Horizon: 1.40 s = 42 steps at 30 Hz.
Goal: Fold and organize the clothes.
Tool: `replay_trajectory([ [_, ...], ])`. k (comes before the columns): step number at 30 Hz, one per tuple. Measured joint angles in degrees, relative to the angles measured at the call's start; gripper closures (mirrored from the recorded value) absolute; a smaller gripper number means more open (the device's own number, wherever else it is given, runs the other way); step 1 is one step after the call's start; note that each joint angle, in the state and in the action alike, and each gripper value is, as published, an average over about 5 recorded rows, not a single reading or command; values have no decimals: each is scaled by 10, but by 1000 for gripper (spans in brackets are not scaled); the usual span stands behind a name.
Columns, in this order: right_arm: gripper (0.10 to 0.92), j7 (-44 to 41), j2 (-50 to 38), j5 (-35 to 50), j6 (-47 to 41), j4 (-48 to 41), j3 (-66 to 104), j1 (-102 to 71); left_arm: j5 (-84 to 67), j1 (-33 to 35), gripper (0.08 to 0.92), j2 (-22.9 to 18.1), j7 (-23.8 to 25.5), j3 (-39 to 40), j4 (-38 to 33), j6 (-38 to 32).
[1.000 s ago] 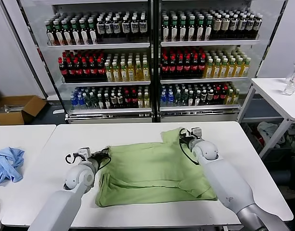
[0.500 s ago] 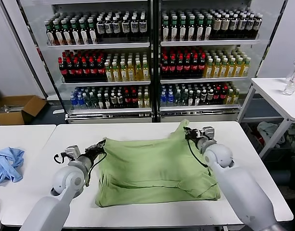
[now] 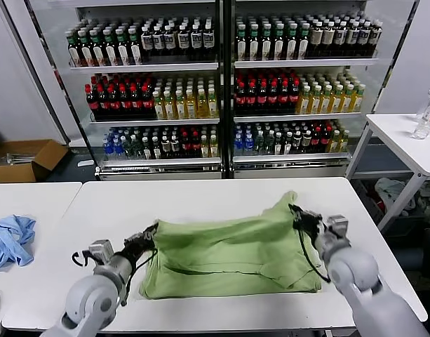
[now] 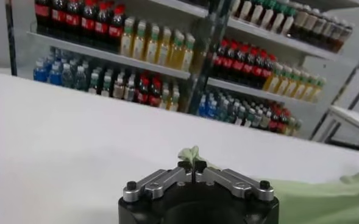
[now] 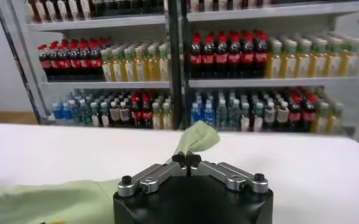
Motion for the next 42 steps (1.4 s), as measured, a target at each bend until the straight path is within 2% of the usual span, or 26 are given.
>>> replay_trajectory([
  [4,856,8,8,-9,-12,27,17,-46,24,17,876,-2,7,3,-8,1],
  [12,607,17,15,-31,-15,72,44,-109,97,50,650,-19,10,16,-31,-19],
  [21,347,19,28,-66,1,108,59,-166,199,87,390,-58,-25,33,-34,-47],
  [27,215,21,32,-80,5,123,65,-186,254,91,247,-90,-45,50,-15,-54],
  [31,203,23,34,-84,7,130,68,-196,275,92,317,-103,-49,59,-3,-56],
  [42,203,25,37,-92,8,139,70,-204,287,99,637,-121,-59,57,18,-50],
])
